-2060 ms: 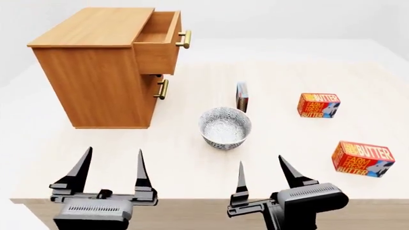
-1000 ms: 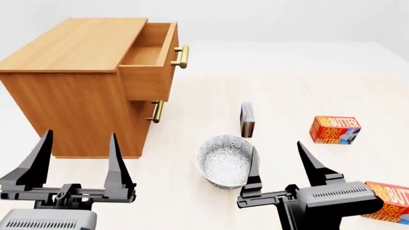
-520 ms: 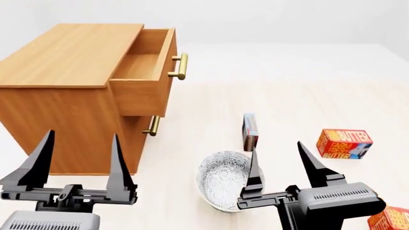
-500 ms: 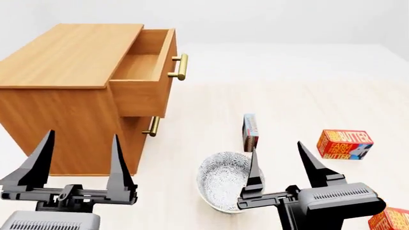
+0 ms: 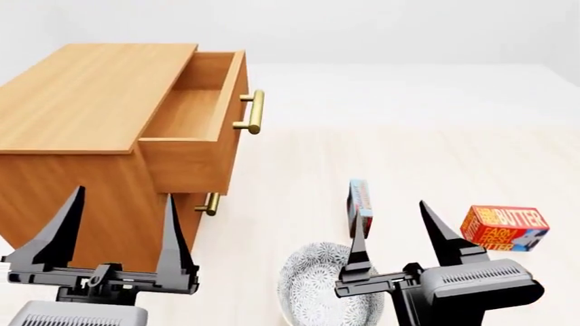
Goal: Put the chocolate pudding in the top drawer of the cabinet and close it.
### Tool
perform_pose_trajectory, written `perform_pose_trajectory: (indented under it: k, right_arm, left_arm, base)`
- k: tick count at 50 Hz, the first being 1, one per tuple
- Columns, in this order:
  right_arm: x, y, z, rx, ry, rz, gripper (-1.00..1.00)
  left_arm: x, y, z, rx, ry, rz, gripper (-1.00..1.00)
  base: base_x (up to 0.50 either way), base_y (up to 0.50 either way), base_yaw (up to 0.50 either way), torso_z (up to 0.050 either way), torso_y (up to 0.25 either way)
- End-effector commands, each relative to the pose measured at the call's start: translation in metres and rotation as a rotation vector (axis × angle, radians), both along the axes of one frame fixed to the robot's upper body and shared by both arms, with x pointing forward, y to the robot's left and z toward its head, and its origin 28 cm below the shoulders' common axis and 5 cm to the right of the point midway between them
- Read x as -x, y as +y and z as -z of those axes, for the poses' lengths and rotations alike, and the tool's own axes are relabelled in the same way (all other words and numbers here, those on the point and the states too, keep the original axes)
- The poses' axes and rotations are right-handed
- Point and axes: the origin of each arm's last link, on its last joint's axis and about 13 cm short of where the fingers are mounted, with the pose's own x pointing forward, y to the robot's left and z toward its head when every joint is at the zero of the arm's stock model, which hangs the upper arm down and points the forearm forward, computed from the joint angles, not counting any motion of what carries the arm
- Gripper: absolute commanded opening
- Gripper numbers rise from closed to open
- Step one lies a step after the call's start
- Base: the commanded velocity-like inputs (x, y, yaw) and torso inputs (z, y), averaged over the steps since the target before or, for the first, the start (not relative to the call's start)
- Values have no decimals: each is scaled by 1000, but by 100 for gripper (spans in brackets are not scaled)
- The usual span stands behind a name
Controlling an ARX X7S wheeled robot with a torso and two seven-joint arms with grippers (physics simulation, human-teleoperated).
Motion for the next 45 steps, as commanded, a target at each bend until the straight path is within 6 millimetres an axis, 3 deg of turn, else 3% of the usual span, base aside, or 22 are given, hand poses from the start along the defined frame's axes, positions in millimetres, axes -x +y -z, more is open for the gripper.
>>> perform_pose_trajectory:
  k: [1,15,27,37,45]
  right_arm:
    - [0,1,1,4,0,-2,100]
    - [1,0,0,-16,20,16,100]
    - [5,-5,3,-32,40,16,100]
    - [3,-5,4,-27,50,13,100]
    - [2,-5,6,-23,56,5,100]
  left_arm:
    - [0,0,1,-3,1,4,100]
    - [-7,-2,-7,11,35,13,100]
    - [-23,-7,-77,-7,-14,98,100]
    - [-48,-9,-127,16,41,181,100]
    - [-58,-19,-173,-18,32,160,100]
  base:
    - [203,0,0,0,0]
    - [0,0,0,0,0]
    - [0,0,0,0,0]
    - [0,0,0,0,0]
    - [0,0,0,0,0]
